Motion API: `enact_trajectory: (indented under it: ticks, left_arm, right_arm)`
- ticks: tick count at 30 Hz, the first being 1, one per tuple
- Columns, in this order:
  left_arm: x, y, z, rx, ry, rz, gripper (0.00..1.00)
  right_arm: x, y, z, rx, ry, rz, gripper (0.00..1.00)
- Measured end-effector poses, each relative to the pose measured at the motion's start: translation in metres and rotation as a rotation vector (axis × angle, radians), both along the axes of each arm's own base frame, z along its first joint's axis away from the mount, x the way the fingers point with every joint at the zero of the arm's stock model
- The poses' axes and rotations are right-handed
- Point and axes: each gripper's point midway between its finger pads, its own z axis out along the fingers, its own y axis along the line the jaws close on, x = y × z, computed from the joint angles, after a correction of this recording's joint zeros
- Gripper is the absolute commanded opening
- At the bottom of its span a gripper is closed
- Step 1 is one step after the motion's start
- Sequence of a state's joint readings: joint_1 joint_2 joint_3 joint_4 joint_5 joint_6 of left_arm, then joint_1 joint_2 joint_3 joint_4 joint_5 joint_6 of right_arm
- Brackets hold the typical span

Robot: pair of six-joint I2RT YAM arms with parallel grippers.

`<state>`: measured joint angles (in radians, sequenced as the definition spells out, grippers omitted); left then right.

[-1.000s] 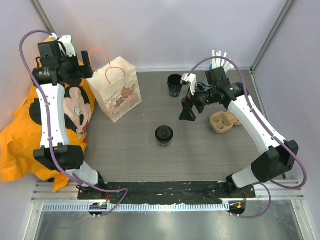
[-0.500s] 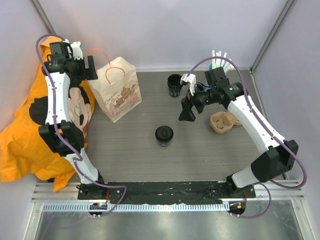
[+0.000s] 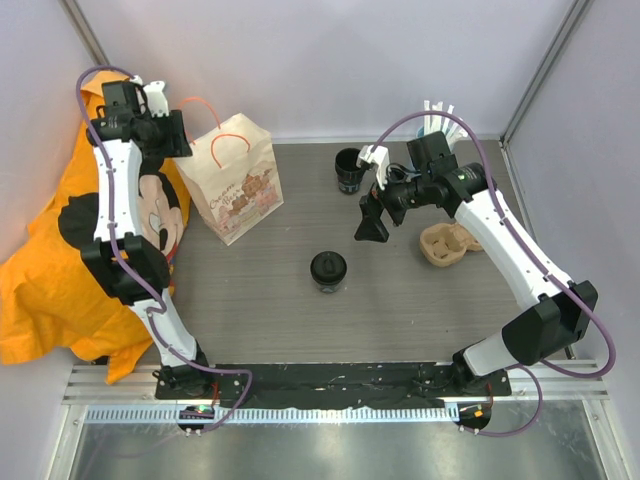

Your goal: Pack the takeout coffee

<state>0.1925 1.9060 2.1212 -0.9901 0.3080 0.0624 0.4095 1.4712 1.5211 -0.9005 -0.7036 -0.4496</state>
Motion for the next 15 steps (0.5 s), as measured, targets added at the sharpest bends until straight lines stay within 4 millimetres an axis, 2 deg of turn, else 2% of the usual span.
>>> enact_trajectory:
  ticks: [6,14,15]
  left_arm:
    - [0.006,0.001,-0.014,0.013,0.022,-0.03,0.44]
    - [0.006,-0.015,-0.016,-0.013,-0.004,-0.157,0.22]
    - [0.006,-0.017,-0.016,-0.022,-0.006,-0.171,0.16]
  right_arm:
    - [-0.003,0.002,0.003,-0.002,-0.003,0.008,0.98]
    - [-0.003,0.003,0.003,-0.008,-0.005,0.008,0.98]
    - [-0.003,0.003,0.003,-0.009,-0.005,0.008,0.98]
